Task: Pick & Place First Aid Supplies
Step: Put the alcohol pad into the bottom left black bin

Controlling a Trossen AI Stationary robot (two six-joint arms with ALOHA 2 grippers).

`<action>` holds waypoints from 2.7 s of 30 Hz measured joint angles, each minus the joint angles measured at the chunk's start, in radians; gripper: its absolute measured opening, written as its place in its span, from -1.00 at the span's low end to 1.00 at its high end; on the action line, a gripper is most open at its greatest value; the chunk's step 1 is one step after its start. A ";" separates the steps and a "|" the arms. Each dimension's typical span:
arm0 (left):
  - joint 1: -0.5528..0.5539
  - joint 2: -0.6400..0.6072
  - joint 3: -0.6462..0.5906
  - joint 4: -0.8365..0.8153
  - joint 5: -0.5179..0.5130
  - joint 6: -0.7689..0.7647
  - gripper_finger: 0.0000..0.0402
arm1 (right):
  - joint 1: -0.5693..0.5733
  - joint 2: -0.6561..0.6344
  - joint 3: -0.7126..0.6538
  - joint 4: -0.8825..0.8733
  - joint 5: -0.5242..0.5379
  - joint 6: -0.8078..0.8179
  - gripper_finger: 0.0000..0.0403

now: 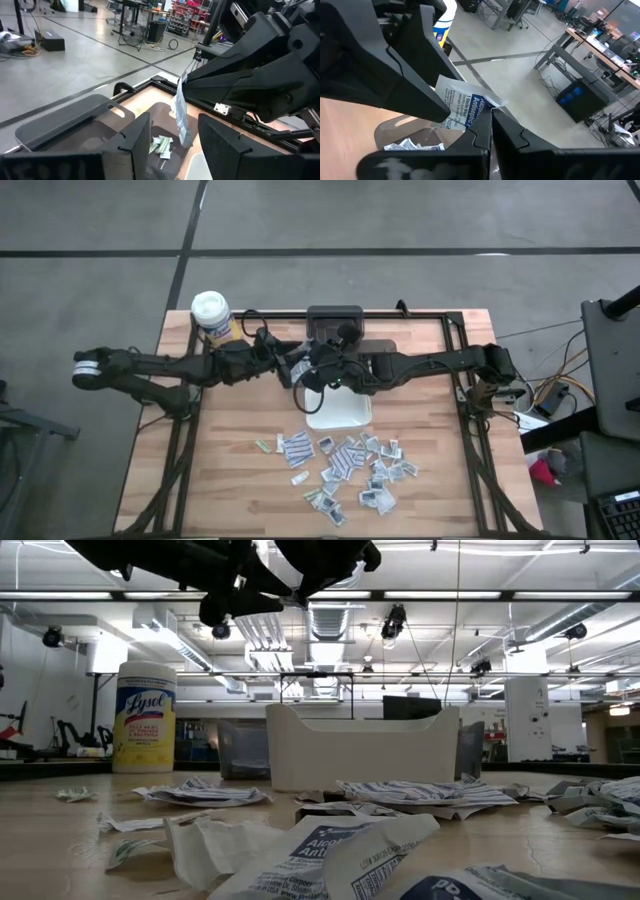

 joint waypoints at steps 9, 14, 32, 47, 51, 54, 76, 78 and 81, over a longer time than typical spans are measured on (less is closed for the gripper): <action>0.037 0.000 0.000 0.003 0.091 0.018 -0.83 | 0.000 0.000 0.000 0.044 -0.039 0.003 -0.96; 0.048 0.000 0.000 0.003 0.115 0.035 -0.99 | 0.002 0.000 0.000 0.048 -0.043 0.004 -0.96; 0.076 0.000 -0.002 -0.211 0.049 0.030 -1.00 | 0.003 -0.018 -0.001 -0.277 -0.050 0.237 -0.69; 0.207 0.168 0.000 -0.358 0.251 0.001 -1.00 | 0.010 -0.142 -0.019 -0.650 -0.100 0.372 -0.80; 0.224 0.236 0.000 -0.358 0.292 0.000 -1.00 | 0.017 -0.198 -0.040 -0.667 -0.106 0.366 -0.85; 0.232 0.267 0.000 -0.351 0.310 -0.003 -1.00 | 0.026 -0.248 -0.071 -0.669 -0.106 0.362 -0.86; 0.255 0.464 0.222 -0.510 0.373 0.045 -1.00 | 0.053 -0.782 -0.708 -0.051 -0.419 0.325 -0.87; 0.260 0.464 0.222 -0.530 0.373 0.040 -1.00 | 0.053 -0.810 -0.751 -0.029 -0.419 0.325 -0.87; 0.266 0.464 0.222 -0.560 0.373 0.035 -1.00 | 0.053 -0.853 -0.816 0.017 -0.420 0.327 -0.87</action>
